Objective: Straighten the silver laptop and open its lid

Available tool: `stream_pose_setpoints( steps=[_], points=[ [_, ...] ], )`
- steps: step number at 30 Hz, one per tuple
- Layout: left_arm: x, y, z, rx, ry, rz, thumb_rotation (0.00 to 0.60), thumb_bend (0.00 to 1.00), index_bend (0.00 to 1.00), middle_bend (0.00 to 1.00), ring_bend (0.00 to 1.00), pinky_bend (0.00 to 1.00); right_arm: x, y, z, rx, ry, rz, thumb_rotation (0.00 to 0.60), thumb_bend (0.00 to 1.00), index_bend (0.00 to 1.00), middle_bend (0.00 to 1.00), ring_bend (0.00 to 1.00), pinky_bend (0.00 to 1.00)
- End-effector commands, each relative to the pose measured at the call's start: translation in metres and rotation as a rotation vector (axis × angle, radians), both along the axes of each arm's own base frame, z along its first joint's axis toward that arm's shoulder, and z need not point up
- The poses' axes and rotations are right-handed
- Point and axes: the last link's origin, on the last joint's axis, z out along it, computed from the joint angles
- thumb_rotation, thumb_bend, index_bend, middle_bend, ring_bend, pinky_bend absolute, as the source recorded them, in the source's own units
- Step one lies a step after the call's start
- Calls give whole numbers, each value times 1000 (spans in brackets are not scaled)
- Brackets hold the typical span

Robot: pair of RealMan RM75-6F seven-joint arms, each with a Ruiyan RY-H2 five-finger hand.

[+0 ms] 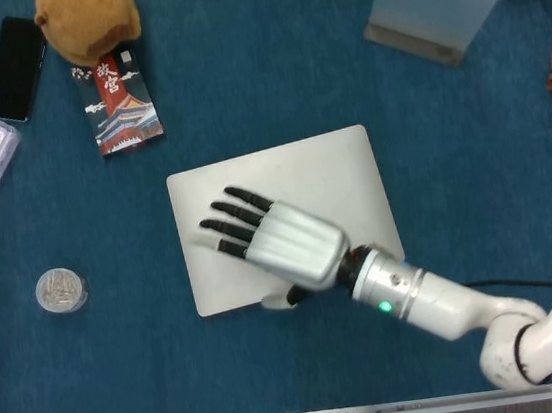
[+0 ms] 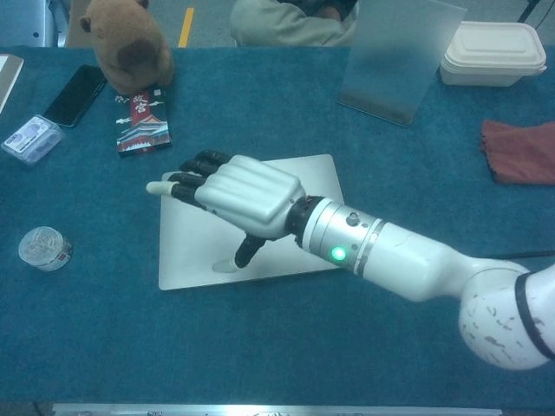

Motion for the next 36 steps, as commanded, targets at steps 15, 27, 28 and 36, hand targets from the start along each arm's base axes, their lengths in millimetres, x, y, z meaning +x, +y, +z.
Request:
stream_pose_setpoints(
  steps=[15, 27, 28, 36],
  points=[
    [-9, -4, 0, -4, -7, 11, 600, 340, 126, 135, 99, 86, 8, 27, -54, -45, 77, 54, 462, 153, 0, 90, 0, 37],
    [-13, -3, -1, -7, -10, 18, 600, 340, 125, 135, 99, 86, 8, 25, -77, -86, 100, 61, 463, 171, 0, 89, 0, 37],
    [-13, -2, -1, -6, -11, 19, 600, 339, 125, 135, 99, 86, 8, 24, -79, -88, 102, 60, 463, 176, 0, 89, 0, 37],
    [-17, -2, -1, -7, -16, 25, 600, 340, 125, 135, 99, 87, 11, 19, -87, -104, 99, 50, 465, 188, 0, 88, 0, 37]
  ],
)
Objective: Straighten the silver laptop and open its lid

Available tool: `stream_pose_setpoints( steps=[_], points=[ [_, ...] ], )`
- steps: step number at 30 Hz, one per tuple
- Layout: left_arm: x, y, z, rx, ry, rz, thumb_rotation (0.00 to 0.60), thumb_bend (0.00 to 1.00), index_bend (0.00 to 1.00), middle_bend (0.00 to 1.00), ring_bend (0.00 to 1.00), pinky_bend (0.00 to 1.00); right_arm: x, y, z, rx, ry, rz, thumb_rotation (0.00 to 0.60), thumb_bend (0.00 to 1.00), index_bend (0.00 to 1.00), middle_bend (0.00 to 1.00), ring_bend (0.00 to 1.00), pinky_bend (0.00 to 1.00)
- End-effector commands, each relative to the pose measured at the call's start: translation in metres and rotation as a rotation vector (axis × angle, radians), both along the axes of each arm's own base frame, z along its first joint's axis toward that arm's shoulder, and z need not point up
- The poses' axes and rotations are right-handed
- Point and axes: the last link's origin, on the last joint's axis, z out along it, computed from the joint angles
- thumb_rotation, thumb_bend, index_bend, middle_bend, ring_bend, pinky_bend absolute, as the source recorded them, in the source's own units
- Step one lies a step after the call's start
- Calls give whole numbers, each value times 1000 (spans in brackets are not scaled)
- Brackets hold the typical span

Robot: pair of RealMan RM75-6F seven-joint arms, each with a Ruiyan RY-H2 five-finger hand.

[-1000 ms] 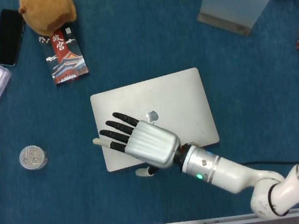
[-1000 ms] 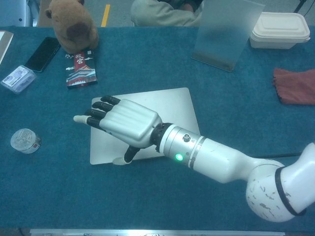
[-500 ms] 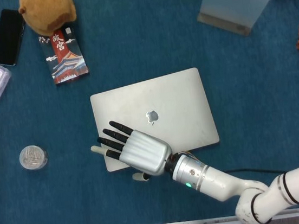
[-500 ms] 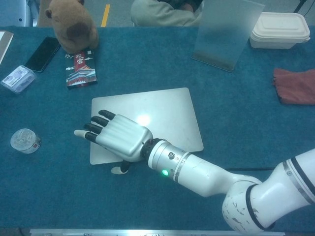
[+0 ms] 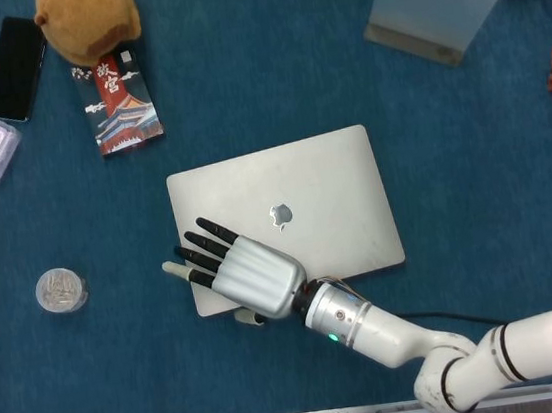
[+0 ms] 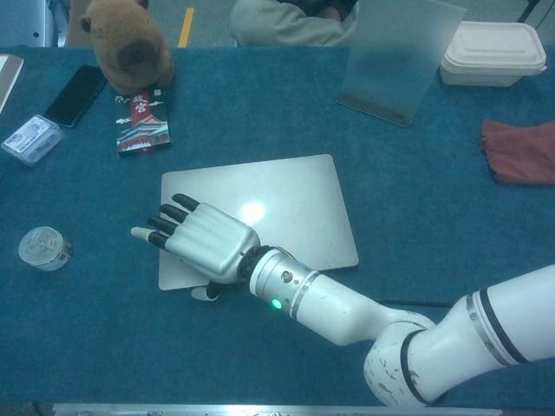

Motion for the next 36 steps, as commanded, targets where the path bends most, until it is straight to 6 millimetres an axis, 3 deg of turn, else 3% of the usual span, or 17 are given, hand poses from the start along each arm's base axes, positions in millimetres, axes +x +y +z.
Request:
stream_pose_setpoints(
  steps=[1, 17, 36],
  points=[
    [-1, 0, 0, 0, -2, 2, 600, 340, 125, 135, 99, 87, 2, -1, -2, -5, -3, -2, 465, 189, 0, 88, 0, 37],
    [-4, -1, 0, 3, -7, 7, 600, 340, 125, 135, 99, 86, 2, 2, -7, 2, 5, 12, 467, 192, 0, 88, 0, 37],
    [-4, -1, -1, 4, -10, 4, 600, 340, 125, 135, 99, 84, -10, -16, -1, -68, 40, -8, 468, 193, 0, 88, 0, 37]
  ],
)
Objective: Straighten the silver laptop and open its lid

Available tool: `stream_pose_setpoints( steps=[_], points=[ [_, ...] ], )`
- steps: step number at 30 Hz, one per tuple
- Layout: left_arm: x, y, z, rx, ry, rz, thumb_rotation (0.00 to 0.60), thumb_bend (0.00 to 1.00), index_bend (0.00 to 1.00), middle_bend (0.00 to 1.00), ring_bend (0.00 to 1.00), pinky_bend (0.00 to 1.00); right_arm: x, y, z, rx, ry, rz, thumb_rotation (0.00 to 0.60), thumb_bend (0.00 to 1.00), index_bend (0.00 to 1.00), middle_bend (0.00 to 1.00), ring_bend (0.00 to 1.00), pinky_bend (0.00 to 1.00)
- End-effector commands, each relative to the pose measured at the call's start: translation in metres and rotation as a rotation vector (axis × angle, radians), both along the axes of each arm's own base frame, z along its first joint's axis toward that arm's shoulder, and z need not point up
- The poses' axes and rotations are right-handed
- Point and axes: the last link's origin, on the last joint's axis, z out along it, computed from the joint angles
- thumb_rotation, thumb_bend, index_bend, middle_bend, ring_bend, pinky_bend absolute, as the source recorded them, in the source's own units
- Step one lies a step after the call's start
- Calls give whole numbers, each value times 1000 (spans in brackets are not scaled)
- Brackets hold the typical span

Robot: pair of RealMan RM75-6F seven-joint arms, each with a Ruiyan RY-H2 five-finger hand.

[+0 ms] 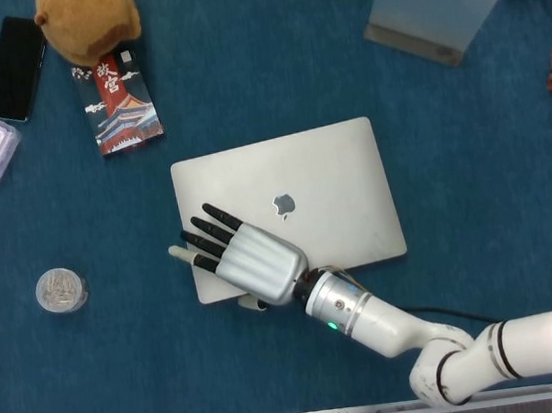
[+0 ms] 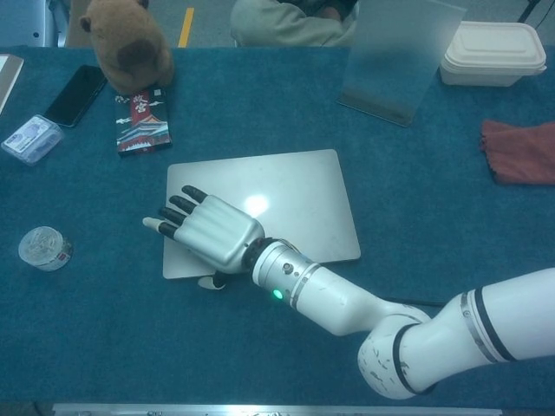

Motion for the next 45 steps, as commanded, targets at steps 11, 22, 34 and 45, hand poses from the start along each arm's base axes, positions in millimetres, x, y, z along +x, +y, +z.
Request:
stream_pose_setpoints(
  steps=[11, 22, 34, 45],
  points=[
    [2, -1, 1, 2, 3, -3, 600, 339, 125, 135, 99, 83, -14, -6, 30, 5, -39, -50, 469, 193, 0, 88, 0, 37],
    [6, 2, -2, -7, 6, -13, 600, 340, 125, 135, 99, 83, -44, -2, 57, 20, -15, -92, 469, 192, 0, 88, 0, 37],
    [7, 3, -4, -12, 4, -16, 600, 339, 125, 135, 99, 83, -63, -5, 60, 2, 36, -110, 470, 193, 0, 88, 0, 37],
    [8, 4, -5, -13, 3, -17, 600, 340, 125, 134, 99, 83, -69, -6, 57, -8, 61, -106, 470, 193, 0, 88, 0, 37]
  ],
)
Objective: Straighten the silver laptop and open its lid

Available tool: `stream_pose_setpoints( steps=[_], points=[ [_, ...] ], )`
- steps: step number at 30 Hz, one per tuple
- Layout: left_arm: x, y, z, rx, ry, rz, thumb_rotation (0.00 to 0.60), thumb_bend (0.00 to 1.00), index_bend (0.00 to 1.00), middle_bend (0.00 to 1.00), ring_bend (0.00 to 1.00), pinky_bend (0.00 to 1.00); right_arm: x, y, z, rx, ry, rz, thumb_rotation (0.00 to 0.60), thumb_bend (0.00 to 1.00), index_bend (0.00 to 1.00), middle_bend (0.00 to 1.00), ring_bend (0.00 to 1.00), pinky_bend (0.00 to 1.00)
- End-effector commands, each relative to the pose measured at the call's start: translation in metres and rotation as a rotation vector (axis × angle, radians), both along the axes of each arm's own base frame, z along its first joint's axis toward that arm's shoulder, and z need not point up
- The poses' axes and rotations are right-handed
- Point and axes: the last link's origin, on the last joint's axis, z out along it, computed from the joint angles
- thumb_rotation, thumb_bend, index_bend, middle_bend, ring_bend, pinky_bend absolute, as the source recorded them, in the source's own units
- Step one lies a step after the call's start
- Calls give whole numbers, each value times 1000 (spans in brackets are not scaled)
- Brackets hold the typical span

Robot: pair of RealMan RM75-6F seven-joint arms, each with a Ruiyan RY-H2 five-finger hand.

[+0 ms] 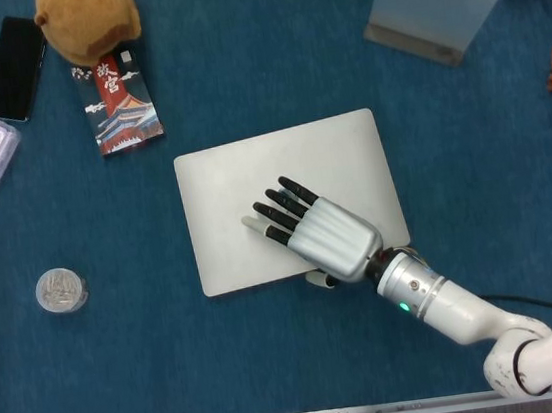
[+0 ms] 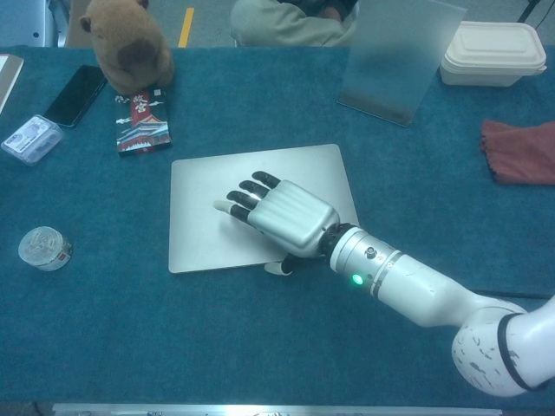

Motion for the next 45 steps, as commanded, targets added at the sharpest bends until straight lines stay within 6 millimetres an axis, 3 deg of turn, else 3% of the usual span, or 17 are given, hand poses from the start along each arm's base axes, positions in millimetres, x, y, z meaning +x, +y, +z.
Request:
stream_pose_setpoints(
  steps=[1, 9, 14, 20, 38, 45],
  points=[
    [0, 0, 0, -2, 0, 1, 600, 340, 125, 134, 99, 83, -1, -1, -1, -1, 5, -2, 469, 193, 0, 88, 0, 37],
    [-1, 0, -1, -1, -1, -1, 600, 340, 125, 134, 99, 83, -2, -1, -2, -7, 8, 2, 470, 211, 0, 87, 0, 37],
    [-2, 1, -1, 0, -4, 2, 600, 340, 125, 134, 99, 83, -2, -1, -3, -3, 14, 9, 469, 385, 0, 87, 0, 37],
    [-5, 2, 0, 1, -5, 4, 600, 340, 125, 134, 99, 83, 2, 0, -3, -5, 12, 25, 473, 517, 0, 87, 0, 37],
    [-13, 14, -7, -81, 12, -1, 600, 339, 127, 134, 99, 83, 31, -20, 6, -88, 18, 77, 473, 533, 0, 85, 0, 37],
    [-15, 16, -13, -130, 23, 15, 600, 339, 182, 159, 99, 83, 39, -29, 12, -123, 19, 84, 474, 532, 0, 85, 0, 37]
  ],
)
